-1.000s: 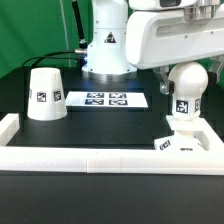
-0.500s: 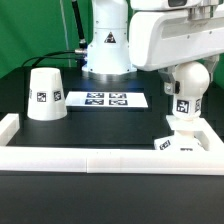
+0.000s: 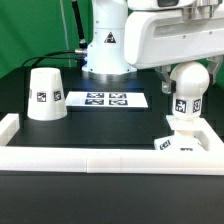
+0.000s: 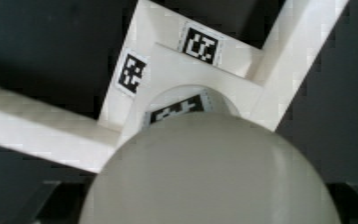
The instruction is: Assemble lamp
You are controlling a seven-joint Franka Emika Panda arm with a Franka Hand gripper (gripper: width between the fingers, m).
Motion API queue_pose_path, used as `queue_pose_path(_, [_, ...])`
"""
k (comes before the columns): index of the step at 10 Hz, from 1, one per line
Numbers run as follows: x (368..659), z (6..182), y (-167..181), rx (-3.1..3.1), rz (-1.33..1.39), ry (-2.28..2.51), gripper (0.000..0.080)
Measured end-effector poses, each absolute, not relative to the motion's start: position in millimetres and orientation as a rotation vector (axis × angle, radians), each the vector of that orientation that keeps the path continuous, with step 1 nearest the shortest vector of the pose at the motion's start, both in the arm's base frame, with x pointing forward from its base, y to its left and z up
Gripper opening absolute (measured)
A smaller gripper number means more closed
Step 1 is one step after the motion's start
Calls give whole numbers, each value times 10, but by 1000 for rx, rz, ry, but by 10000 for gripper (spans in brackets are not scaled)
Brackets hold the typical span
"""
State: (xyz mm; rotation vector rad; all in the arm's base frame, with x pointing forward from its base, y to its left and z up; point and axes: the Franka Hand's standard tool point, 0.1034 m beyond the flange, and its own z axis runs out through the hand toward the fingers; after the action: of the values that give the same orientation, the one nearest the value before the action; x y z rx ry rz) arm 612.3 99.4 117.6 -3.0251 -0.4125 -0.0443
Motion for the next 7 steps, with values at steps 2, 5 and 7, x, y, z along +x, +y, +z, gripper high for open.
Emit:
queue_pose_path(2, [6127,1173,986,-3047,-45,-109,578])
queue_pose_path(5, [6134,1167,961,-3004,-29,384,579])
queue_pose_path(7, [6130,1164,963,-2959,-14,658,579])
